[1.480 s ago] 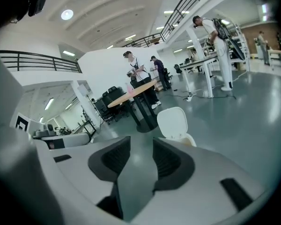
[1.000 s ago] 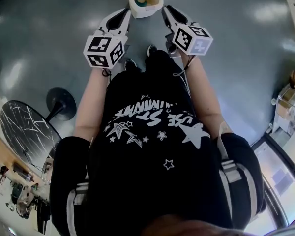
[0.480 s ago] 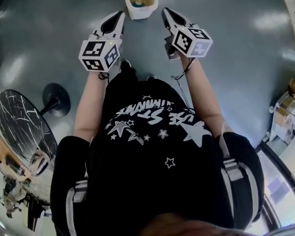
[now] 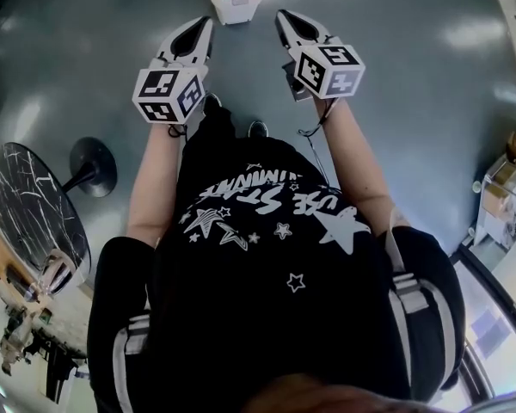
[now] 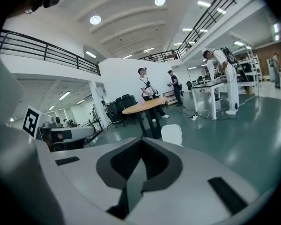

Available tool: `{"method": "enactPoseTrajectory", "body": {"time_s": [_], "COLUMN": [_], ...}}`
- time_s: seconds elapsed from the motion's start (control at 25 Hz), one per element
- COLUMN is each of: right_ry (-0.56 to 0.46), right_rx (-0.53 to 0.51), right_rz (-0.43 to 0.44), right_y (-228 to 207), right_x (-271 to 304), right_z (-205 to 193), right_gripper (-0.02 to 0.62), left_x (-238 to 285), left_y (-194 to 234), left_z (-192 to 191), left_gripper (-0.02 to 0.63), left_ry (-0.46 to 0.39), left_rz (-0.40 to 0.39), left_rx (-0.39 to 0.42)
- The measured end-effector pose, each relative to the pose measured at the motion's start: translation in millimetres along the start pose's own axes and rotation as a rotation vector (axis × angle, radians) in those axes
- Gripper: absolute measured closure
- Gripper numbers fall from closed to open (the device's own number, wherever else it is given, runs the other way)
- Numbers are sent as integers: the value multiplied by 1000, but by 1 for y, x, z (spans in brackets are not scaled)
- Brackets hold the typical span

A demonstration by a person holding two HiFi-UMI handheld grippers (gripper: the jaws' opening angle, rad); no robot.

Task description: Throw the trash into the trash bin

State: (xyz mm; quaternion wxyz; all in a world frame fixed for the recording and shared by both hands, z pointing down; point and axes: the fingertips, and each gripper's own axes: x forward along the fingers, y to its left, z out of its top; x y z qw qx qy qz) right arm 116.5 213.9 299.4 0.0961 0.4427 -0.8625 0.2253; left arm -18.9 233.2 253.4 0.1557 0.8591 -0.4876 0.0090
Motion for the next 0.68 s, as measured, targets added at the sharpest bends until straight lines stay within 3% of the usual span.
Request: {"method": "enactPoseTrajectory", "body": {"time_s": [0.68], "right_ry": [-49], "right_rx": [-38], "right_rz": [54], "right_y": [28], "right_x": [-61], "right_z": [-7], "right_gripper": [591], "left_x": [-42], "left_y": [-55], "left_z": [-3], "left_gripper": [594], "left_ry": [-42], "left_rz": [19], "left_rx": [14]}}
